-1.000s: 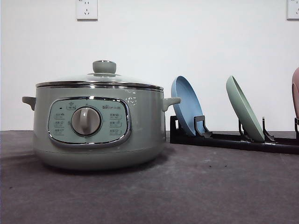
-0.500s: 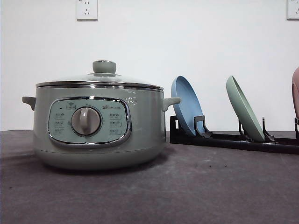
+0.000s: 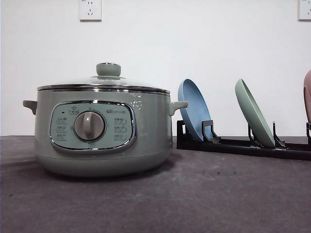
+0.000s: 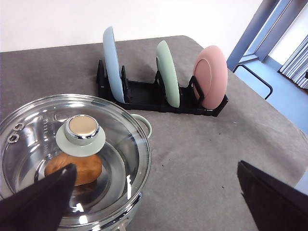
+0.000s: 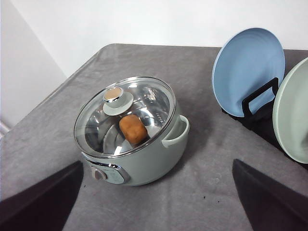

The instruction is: Transfer potato from steamer to green plate

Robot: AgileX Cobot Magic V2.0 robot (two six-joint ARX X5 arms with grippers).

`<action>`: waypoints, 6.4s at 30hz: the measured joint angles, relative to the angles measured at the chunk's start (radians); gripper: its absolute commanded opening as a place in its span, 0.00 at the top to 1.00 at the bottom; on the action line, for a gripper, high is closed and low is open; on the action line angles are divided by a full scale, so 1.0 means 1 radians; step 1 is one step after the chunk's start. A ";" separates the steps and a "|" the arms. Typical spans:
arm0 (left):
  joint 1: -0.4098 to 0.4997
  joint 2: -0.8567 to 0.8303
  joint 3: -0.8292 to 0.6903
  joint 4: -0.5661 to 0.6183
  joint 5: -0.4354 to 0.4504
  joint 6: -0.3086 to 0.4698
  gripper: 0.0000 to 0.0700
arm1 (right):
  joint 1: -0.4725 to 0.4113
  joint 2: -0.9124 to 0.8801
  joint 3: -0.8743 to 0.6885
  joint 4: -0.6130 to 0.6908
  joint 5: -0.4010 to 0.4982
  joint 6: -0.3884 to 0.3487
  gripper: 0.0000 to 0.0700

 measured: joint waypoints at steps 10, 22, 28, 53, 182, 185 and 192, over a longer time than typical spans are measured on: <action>0.000 0.000 0.000 0.000 0.000 0.000 0.00 | 0.000 0.175 0.057 0.033 -0.001 0.105 0.10; 0.000 0.000 0.000 -0.037 0.000 0.000 0.00 | -0.015 0.652 0.329 0.036 0.027 0.137 0.10; 0.000 0.003 0.000 -0.061 0.000 0.003 0.00 | -0.028 0.851 0.439 0.081 0.064 0.139 0.10; 0.000 0.023 0.000 -0.083 0.000 0.031 0.00 | -0.059 1.076 0.454 0.393 0.154 0.274 0.28; 0.000 0.033 0.000 -0.101 0.000 0.049 0.00 | 1.054 0.574 -0.334 0.109 0.884 0.218 0.40; 0.000 0.033 0.000 -0.101 0.000 0.049 0.00 | 1.030 0.504 -0.293 0.112 0.809 0.215 0.39; 0.000 0.033 0.000 -0.101 0.000 0.049 0.00 | 0.922 0.324 -0.208 0.113 0.692 0.184 0.25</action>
